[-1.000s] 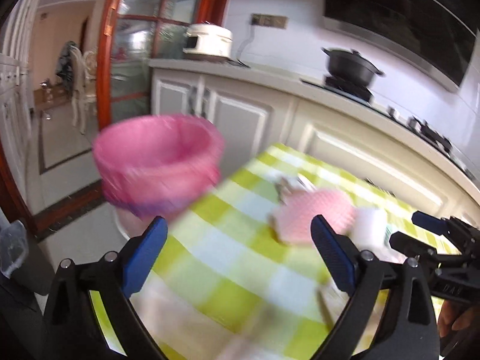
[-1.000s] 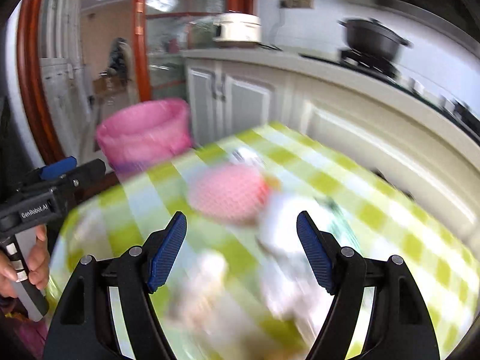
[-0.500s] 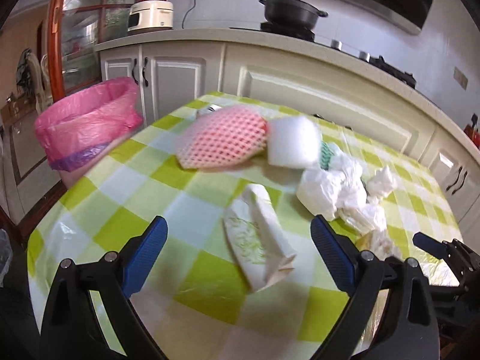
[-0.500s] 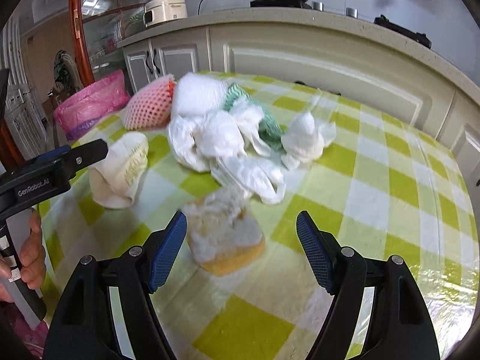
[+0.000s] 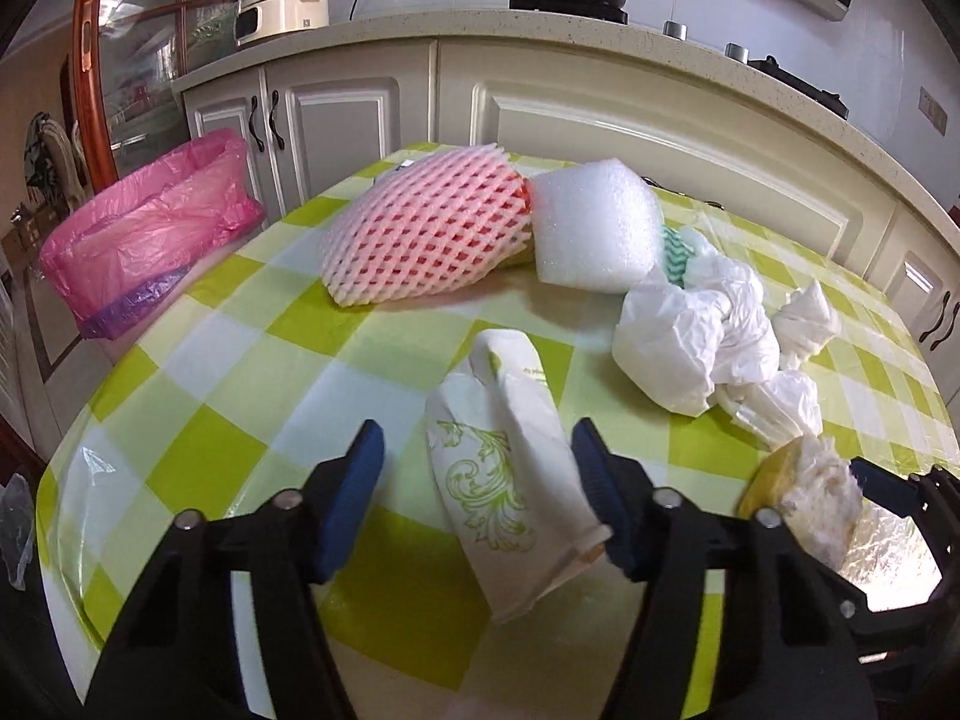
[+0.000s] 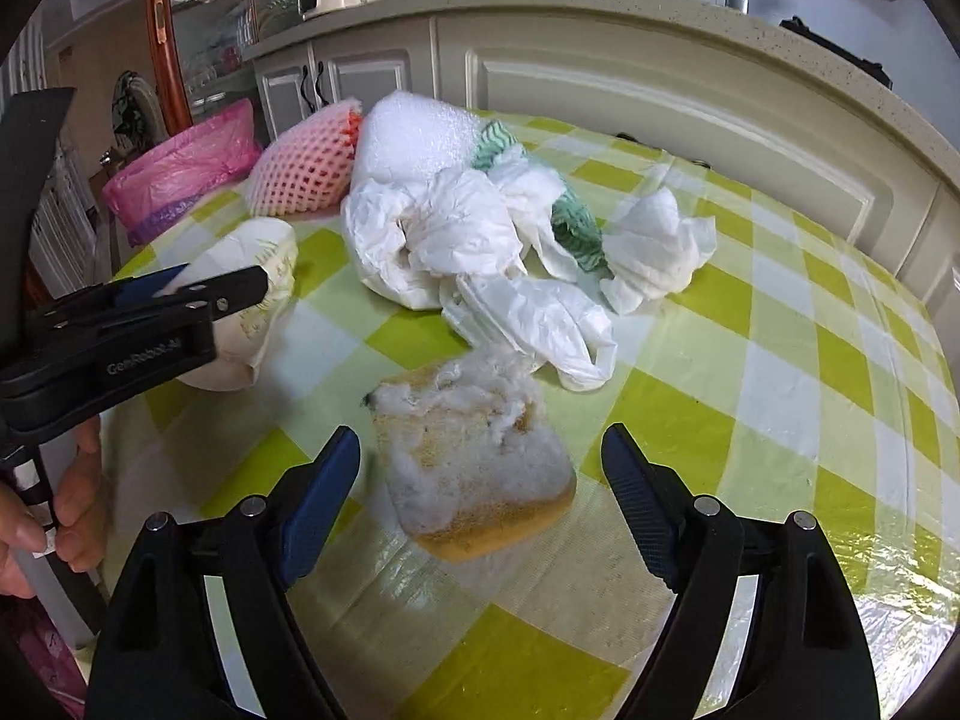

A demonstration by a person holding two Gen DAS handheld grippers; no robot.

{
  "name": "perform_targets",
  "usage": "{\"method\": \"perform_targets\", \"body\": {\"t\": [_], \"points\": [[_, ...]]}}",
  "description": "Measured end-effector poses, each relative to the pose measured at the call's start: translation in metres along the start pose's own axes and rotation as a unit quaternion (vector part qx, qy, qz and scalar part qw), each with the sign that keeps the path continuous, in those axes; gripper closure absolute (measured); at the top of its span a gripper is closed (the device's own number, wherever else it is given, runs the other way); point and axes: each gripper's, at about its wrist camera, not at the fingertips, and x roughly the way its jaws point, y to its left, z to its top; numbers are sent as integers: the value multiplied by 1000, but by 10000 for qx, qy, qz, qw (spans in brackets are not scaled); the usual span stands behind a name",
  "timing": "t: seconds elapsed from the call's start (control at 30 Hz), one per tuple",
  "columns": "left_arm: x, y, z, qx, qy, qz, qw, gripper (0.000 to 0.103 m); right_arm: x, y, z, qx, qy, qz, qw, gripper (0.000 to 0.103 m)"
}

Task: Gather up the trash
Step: 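Return to the table and grasp the paper cup with the left gripper while the right grasps the yellow sponge, then carry the cup and sponge to the bin and release both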

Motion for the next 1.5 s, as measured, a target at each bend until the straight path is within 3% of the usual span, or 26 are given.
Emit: {"method": "perform_targets", "body": {"t": [0.2, 0.37, 0.43, 1.0, 1.27, 1.5], "points": [[1, 4, -4, 103, 48, -124, 9999, 67, 0, 1, -4, -5, 93, 38, 9999, 44], [1, 5, -4, 166, -8, -91, 9998, 73, -3, -2, -7, 42, 58, 90, 9999, 49], [-2, 6, -4, 150, -50, -68, 9999, 80, -5, -2, -8, 56, 36, 108, 9999, 51], [-61, 47, 13, -35, -754, 247, 9968, 80, -24, 13, 19, -20, -267, 157, 9995, 53], [-82, 89, 19, -278, -879, 497, 9945, 80, -17, 48, 55, -401, -411, 410, 9975, 53], [-95, 134, 26, -540, -901, 706, 9920, 80, -2, 99, 108, -888, -563, 826, 9910, 53]]}}
